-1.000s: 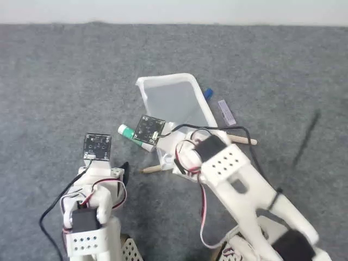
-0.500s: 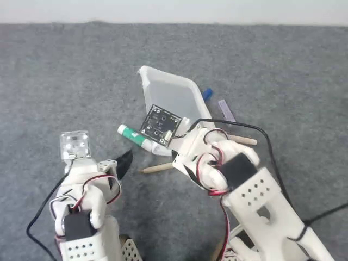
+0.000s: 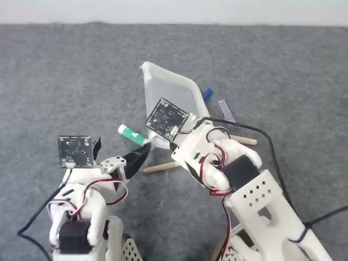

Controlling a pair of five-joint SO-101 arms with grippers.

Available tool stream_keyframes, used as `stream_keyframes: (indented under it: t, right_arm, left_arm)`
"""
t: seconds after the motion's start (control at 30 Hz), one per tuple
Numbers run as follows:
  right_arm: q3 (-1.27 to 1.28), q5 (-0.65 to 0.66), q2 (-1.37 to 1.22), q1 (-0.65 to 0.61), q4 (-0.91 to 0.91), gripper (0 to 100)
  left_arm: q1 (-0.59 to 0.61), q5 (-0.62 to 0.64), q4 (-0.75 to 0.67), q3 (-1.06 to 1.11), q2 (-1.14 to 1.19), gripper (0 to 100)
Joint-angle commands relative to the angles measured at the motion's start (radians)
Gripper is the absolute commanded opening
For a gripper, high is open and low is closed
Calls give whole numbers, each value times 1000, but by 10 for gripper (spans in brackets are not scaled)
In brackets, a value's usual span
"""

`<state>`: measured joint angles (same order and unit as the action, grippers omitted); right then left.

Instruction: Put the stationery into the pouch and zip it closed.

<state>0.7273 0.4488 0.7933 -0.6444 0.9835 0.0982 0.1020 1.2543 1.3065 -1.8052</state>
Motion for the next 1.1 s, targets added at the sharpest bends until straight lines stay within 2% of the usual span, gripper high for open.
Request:
stream_keyframes:
  t: [0.0,0.33,0.6,0.9,1.07]
  right_arm:
    - [-11,-9,51,22,-31,7]
    - [-6,-11,53,21,-22,7]
    - [-6,-5,53,-47,41,7]
    - [-5,-11,53,-64,56,7]
    - [34,-11,53,-102,54,7]
  left_arm:
    - [-37,9,-11,-51,-17,423]
    - [-54,-18,-203,119,-17,422]
    - [-57,-25,-342,202,-17,356]
    - [-57,-26,-367,237,-17,298]
    - [-57,-28,-365,237,-17,216]
